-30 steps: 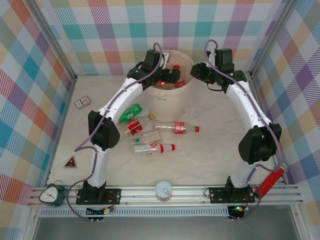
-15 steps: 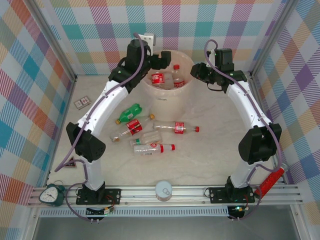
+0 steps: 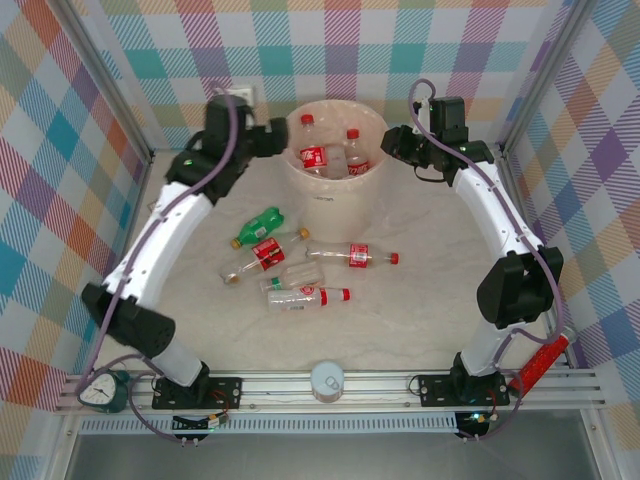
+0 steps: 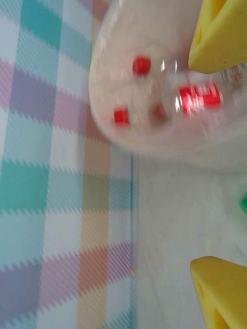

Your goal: Put the plastic bottles in the bin

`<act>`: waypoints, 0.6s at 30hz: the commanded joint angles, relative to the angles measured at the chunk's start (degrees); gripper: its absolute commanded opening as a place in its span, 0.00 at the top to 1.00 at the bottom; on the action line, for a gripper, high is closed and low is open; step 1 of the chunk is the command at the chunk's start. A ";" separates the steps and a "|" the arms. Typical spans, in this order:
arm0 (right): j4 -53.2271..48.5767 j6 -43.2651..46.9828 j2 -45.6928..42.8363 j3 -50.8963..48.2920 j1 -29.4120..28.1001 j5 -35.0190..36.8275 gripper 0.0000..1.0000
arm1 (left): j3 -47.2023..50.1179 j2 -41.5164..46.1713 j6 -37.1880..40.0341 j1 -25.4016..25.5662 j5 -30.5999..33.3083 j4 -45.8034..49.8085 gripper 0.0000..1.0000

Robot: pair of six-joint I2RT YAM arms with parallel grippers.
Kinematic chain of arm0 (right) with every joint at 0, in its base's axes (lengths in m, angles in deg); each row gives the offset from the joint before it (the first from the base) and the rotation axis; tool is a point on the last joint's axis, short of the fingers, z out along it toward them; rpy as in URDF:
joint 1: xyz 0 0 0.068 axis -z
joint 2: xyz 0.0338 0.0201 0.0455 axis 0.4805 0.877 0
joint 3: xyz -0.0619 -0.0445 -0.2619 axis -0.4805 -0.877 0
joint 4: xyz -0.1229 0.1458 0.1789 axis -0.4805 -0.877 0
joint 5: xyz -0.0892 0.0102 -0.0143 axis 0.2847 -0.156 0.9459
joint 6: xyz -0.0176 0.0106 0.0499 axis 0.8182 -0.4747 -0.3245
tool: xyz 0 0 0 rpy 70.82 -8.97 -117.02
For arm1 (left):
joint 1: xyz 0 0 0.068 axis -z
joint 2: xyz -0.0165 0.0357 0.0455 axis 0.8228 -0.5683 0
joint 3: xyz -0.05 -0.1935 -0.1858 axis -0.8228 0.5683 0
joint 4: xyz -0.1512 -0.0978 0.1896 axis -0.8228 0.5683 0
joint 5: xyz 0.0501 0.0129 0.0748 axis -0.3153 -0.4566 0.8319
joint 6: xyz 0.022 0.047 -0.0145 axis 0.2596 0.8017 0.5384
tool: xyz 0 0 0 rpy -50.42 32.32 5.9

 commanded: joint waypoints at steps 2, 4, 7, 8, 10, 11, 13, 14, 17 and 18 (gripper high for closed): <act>-2.31 2.20 1.08 1.23 0.19 0.02 0.70 | 10.01 6.44 -4.34 -8.98 -5.19 6.91 0.09; -2.57 2.60 1.00 1.26 0.14 0.19 0.70 | 14.13 7.20 -3.92 -12.10 -6.83 8.62 0.09; -2.98 2.92 0.79 1.27 0.18 0.37 0.70 | 18.01 5.43 -0.56 -13.95 -7.30 10.67 0.09; -3.09 3.07 0.70 1.22 0.19 0.46 0.70 | 18.76 4.06 0.46 -14.11 -8.24 11.00 0.09; -3.29 3.32 0.61 1.16 0.15 0.76 0.70 | 19.60 1.13 2.28 -14.31 -11.56 11.17 0.09; -3.29 3.39 0.69 1.12 0.20 0.81 0.70 | 19.68 -0.73 3.24 -14.31 -13.74 11.27 0.08; -3.29 3.38 0.94 1.09 0.18 0.61 0.70 | 19.38 -3.96 4.73 -14.24 -17.19 11.32 0.06; -3.37 3.34 1.18 1.06 0.19 0.39 0.70 | 19.64 -5.35 5.37 -14.19 -18.25 10.54 0.05; -3.44 3.30 1.34 0.66 0.21 0.14 0.70 | 20.60 -8.96 6.63 -14.19 -20.23 7.46 0.03; -3.38 3.33 1.31 0.44 0.20 0.19 0.70 | 20.76 -10.08 6.96 -14.11 -20.93 6.82 0.03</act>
